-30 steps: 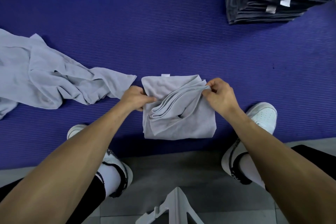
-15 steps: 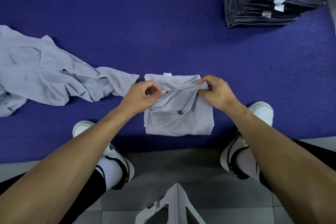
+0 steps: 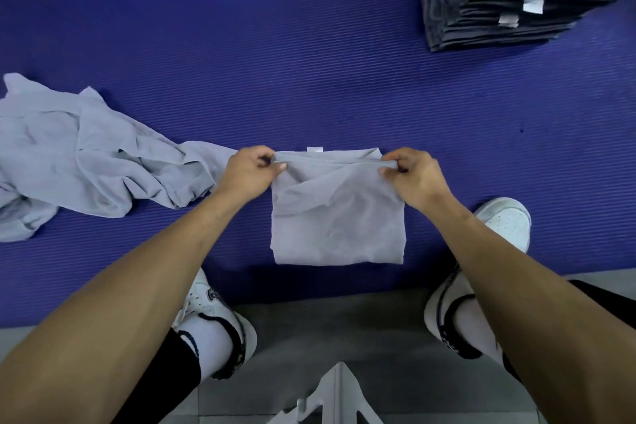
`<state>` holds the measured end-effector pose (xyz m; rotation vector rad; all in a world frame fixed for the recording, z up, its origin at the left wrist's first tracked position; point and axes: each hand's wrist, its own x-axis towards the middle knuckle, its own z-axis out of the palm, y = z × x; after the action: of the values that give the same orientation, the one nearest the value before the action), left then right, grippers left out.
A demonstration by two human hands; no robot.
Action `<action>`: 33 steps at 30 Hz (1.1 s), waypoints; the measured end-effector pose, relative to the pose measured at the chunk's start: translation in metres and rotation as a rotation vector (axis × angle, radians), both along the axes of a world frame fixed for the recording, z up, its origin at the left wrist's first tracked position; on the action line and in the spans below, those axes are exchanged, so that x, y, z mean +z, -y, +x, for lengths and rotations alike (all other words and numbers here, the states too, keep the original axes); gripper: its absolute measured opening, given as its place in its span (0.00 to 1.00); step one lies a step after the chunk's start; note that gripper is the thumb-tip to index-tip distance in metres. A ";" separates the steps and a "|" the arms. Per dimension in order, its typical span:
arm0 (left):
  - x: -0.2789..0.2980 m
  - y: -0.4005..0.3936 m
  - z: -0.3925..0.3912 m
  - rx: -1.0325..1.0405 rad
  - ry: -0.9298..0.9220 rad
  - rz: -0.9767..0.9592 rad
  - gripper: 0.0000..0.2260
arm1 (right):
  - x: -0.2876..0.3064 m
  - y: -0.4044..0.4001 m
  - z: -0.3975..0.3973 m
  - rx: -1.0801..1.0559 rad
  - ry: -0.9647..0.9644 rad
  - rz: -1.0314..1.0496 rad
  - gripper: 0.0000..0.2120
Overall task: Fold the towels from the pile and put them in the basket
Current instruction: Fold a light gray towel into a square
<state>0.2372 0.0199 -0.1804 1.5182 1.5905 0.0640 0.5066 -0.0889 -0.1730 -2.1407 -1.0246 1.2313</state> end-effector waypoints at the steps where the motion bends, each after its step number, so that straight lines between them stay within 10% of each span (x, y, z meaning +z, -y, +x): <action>1: -0.005 -0.002 0.004 0.026 -0.039 0.004 0.04 | -0.003 -0.001 0.001 0.021 -0.003 -0.006 0.04; 10: -0.022 -0.011 0.012 0.208 0.014 -0.109 0.05 | -0.028 -0.021 0.020 0.434 0.198 0.131 0.11; 15: -0.007 -0.022 0.005 0.113 0.167 -0.232 0.03 | -0.017 -0.042 0.032 0.727 0.248 0.016 0.28; 21: -0.005 -0.027 0.004 -0.245 0.019 -0.217 0.16 | -0.011 -0.058 0.037 0.944 0.363 -0.094 0.18; 33: -0.017 -0.045 0.024 -0.577 -0.106 0.060 0.11 | -0.020 -0.031 0.038 0.674 0.294 -0.131 0.13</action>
<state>0.2616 0.0644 -0.1971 1.9996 1.1815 -0.2982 0.5447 -0.0580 -0.1932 -2.1908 -1.9538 1.3029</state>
